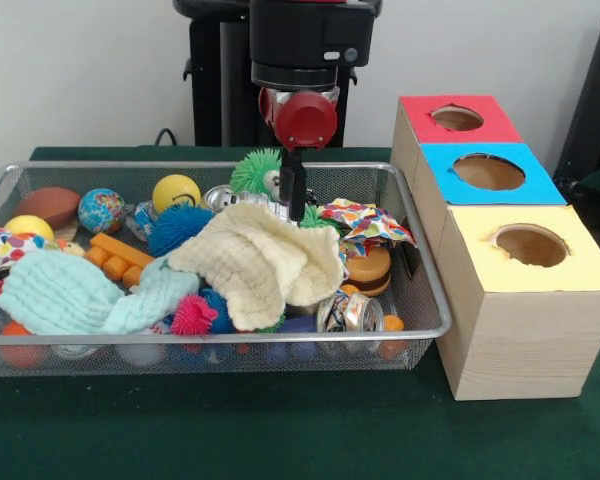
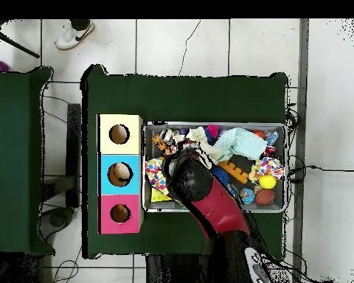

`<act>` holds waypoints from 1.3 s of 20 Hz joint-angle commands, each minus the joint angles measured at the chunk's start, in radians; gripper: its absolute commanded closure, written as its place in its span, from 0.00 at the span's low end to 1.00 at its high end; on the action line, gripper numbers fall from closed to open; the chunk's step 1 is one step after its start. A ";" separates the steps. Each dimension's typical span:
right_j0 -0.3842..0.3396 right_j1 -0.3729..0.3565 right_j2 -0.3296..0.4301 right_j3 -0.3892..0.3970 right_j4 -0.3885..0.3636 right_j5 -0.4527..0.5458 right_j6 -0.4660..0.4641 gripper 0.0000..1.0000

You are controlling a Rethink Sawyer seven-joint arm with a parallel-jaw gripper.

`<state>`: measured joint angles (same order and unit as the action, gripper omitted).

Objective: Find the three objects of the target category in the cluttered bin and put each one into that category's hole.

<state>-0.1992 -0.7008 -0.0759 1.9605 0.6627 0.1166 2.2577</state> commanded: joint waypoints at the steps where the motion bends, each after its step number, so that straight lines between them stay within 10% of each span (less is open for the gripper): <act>1: -0.071 0.023 0.025 0.039 0.041 0.011 0.212 0.00; 13: -0.490 0.020 0.129 -0.062 -0.366 0.152 -0.225 0.00; 21: -0.568 0.072 0.205 -0.084 -0.508 0.136 -0.117 0.00; 26: -0.525 0.087 0.184 -0.030 -0.453 0.084 0.070 0.00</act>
<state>-0.7659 -0.6633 -0.0167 1.9125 0.2313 0.1682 2.2558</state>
